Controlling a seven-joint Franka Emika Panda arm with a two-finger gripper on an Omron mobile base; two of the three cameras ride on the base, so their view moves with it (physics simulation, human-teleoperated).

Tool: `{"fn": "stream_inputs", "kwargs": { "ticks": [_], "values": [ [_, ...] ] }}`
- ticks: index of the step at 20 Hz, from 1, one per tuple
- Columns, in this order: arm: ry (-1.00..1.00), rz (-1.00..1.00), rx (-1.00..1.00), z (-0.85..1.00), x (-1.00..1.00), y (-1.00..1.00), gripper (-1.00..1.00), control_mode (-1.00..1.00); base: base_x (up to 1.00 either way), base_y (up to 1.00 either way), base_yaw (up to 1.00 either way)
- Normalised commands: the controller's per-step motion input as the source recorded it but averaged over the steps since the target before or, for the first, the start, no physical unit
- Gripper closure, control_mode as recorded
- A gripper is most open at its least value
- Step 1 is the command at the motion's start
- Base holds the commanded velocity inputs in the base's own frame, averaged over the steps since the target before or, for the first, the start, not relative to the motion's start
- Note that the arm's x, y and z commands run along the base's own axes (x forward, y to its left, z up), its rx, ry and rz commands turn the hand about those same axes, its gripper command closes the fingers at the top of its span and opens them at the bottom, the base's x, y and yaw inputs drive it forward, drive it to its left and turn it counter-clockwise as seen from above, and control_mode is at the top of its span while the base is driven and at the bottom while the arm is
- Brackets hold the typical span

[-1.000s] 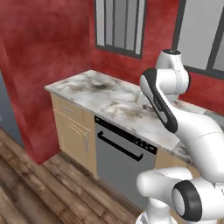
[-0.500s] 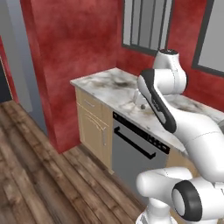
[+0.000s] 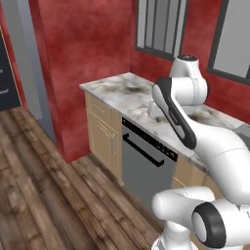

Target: Open the dishwasher door and pull out the top rack.

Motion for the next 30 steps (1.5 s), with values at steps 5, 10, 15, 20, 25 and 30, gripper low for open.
{"fn": "stream_inputs", "kwargs": {
  "ticks": [5, 10, 15, 20, 25, 30],
  "values": [
    [0.00, 0.00, 0.00, 0.00, 0.00, 0.00, -1.00, 1.00, -0.01, -0.37, 0.01],
    [0.01, 0.00, 0.00, -0.06, 0.00, -0.03, -1.00, -1.00, 0.00, -0.12, 0.00],
    [0.08, -0.02, -0.02, -0.29, 0.16, 0.16, -1.00, -1.00, 0.00, 0.00, 0.00],
    [0.07, -0.03, -0.06, -0.35, 0.27, 0.27, -1.00, -1.00, 0.00, 0.00, 0.00],
    [0.00, -0.01, -0.04, -0.30, 0.12, 0.18, -1.00, -1.00, 0.00, 0.00, 0.00],
    [0.01, 0.00, -0.06, -0.39, 0.22, 0.20, -1.00, -1.00, 0.00, 0.00, 0.00]
  ]
}}
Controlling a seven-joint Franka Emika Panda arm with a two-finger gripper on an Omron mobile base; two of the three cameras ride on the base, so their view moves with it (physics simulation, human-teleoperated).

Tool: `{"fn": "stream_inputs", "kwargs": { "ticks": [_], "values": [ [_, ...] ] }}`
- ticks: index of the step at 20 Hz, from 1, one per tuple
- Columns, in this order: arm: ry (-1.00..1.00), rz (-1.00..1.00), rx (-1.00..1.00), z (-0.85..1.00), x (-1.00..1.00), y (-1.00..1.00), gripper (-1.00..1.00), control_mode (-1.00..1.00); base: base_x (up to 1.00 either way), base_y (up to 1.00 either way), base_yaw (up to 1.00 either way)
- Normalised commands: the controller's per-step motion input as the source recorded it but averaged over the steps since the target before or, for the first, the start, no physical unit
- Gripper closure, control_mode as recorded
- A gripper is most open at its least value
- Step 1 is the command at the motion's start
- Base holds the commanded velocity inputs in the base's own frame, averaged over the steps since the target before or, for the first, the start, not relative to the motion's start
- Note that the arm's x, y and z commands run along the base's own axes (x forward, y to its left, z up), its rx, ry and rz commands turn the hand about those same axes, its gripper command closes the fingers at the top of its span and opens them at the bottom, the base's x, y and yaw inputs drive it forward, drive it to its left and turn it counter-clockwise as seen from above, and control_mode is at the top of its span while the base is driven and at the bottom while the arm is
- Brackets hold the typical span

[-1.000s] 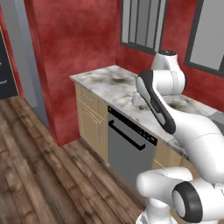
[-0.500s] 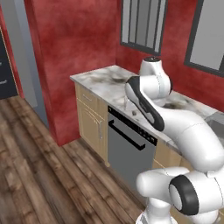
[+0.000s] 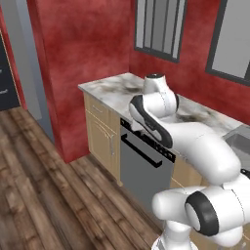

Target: Open the dishwasher door and pull out the top rack.

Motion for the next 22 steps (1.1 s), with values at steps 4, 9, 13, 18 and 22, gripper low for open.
{"fn": "stream_inputs", "kwargs": {
  "ticks": [4, 9, 13, 18, 22],
  "values": [
    [0.03, 0.00, -0.12, -0.48, 0.28, 0.34, -1.00, -1.00, 0.00, 0.00, 0.00],
    [0.00, 0.00, -0.17, -0.41, 0.13, 0.32, -1.00, -1.00, 0.00, 0.00, 0.00],
    [0.00, -0.01, -0.17, -0.39, 0.11, 0.24, -1.00, -1.00, 0.00, 0.00, 0.00],
    [0.01, 0.00, -0.14, -0.39, 0.25, 0.11, -1.00, -1.00, 0.00, 0.00, 0.00],
    [0.02, 0.00, -0.13, -0.36, 0.21, 0.03, -1.00, -1.00, 0.00, 0.00, 0.00]
  ]
}}
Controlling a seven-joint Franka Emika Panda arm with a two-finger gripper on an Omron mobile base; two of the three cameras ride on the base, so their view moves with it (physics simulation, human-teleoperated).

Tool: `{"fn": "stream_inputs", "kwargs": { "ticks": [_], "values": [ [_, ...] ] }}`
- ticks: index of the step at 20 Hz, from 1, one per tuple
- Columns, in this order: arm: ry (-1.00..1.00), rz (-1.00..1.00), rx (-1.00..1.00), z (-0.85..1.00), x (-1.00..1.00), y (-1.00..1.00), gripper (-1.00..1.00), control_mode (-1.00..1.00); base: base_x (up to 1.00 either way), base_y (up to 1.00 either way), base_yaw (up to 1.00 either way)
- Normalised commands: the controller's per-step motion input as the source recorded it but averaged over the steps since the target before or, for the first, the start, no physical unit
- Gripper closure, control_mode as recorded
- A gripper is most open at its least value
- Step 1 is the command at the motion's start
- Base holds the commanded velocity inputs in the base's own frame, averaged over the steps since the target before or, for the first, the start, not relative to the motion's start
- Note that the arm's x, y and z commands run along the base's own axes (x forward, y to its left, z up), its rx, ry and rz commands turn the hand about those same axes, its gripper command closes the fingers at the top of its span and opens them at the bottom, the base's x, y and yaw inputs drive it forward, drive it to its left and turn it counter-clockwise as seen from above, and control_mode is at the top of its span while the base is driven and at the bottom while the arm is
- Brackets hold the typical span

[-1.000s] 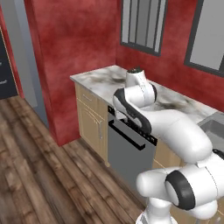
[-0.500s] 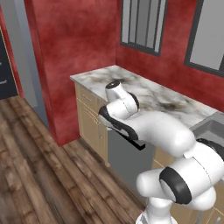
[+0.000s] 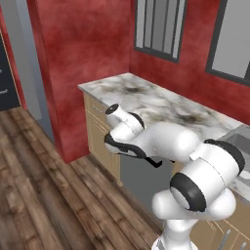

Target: Open the dishwasher door and pull out the top rack.

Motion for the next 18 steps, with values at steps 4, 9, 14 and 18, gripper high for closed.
{"fn": "stream_inputs", "kwargs": {
  "ticks": [4, 9, 14, 18],
  "values": [
    [0.00, 0.00, -0.14, -0.26, 0.18, 0.00, -1.00, -1.00, 0.00, 0.00, 0.00],
    [0.01, 0.00, -0.13, -0.22, 0.28, 0.00, -1.00, -1.00, 0.00, 0.00, 0.00],
    [0.00, 0.00, -0.14, -0.21, 0.30, 0.00, -1.00, -1.00, 0.00, 0.00, 0.00],
    [0.00, 0.00, -0.14, -0.23, 0.34, 0.00, -1.00, -1.00, 0.00, 0.00, 0.00]
  ]
}}
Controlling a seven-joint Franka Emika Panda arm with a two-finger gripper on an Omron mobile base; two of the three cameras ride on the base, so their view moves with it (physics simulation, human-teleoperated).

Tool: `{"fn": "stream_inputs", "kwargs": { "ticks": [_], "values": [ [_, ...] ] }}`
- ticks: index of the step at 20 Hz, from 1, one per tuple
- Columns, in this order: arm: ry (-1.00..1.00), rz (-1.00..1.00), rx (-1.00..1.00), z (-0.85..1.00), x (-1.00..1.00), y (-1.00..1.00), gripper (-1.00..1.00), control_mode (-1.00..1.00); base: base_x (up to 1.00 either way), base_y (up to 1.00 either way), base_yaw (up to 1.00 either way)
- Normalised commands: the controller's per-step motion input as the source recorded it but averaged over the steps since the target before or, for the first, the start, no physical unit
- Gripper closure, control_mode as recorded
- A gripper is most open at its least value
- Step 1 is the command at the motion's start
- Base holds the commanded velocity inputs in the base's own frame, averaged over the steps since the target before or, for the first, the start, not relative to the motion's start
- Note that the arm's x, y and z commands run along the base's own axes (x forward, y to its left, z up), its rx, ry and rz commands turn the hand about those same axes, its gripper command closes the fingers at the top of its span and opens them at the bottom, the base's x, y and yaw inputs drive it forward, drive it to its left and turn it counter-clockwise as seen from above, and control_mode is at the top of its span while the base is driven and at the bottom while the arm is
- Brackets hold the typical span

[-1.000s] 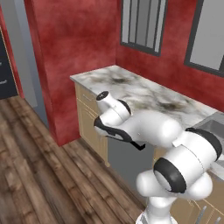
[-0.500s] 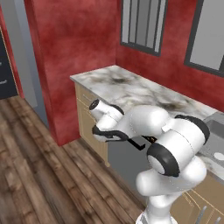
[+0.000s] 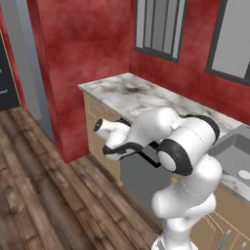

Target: Open the dishwasher door and pull out the top rack.

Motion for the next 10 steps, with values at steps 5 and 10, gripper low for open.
{"fn": "stream_inputs", "kwargs": {
  "ticks": [5, 10],
  "values": [
    [0.00, 0.00, -0.13, -0.31, 0.35, 0.00, -1.00, -1.00, 0.00, 0.00, 0.00],
    [0.00, 0.00, -0.09, -0.34, 0.37, 0.00, -1.00, -1.00, 0.00, 0.00, 0.00]
  ]
}}
